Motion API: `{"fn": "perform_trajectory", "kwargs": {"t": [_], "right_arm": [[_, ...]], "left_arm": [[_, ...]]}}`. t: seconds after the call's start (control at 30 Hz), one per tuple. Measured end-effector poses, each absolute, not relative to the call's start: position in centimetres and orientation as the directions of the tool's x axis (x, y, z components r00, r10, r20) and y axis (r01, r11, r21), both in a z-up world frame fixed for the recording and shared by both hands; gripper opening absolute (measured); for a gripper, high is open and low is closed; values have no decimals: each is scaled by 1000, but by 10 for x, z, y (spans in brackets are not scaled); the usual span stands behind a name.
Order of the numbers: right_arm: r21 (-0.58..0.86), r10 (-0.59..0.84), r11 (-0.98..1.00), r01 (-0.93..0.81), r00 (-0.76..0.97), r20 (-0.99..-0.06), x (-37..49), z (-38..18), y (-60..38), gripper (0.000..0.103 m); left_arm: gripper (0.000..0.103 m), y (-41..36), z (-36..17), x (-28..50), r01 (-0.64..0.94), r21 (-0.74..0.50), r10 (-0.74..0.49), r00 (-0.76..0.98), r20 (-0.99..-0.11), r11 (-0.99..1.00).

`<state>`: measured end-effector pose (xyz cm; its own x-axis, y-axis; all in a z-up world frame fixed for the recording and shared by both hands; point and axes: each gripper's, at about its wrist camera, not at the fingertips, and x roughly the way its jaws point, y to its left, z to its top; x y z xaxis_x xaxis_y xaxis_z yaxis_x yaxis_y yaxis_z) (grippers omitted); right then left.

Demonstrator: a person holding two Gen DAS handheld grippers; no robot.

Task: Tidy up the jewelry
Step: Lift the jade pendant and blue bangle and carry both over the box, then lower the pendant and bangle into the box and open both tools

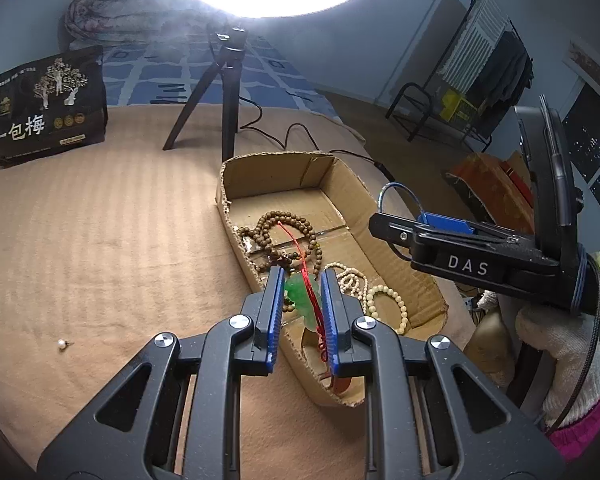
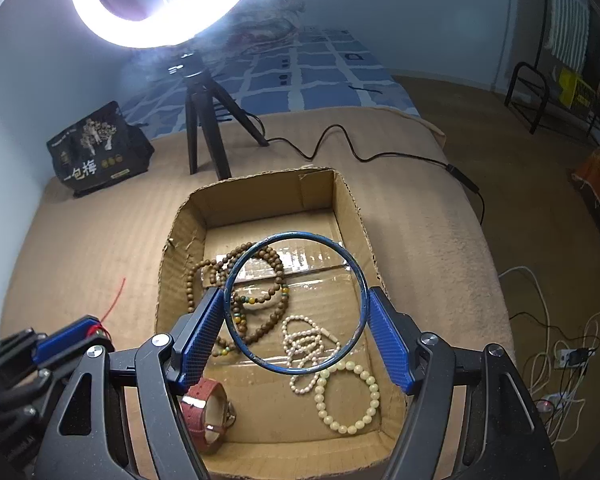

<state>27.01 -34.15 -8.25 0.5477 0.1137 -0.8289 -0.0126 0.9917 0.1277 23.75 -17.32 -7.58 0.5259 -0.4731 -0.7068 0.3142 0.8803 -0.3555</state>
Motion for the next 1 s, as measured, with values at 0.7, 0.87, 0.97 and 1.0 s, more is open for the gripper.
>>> {"fn": "perform_trajectory", "kwargs": {"t": [0.7, 0.87, 0.97, 1.0], "right_arm": [[125, 92, 992, 28, 531, -842, 281, -92, -351, 71], [145, 97, 988, 49, 530, -842, 282, -94, -355, 80], [150, 97, 987, 59, 527, -844, 282, -95, -356, 80], [149, 95, 987, 61, 527, -845, 282, -95, -356, 80]], "left_arm": [[18, -196, -87, 244, 321, -381, -497, 497, -711, 867], [38, -194, -89, 247, 301, -390, -492, 490, -720, 870], [38, -192, -90, 247, 301, -379, -483, 491, -725, 875], [38, -192, -90, 247, 299, -377, -480, 492, -726, 877]]}}
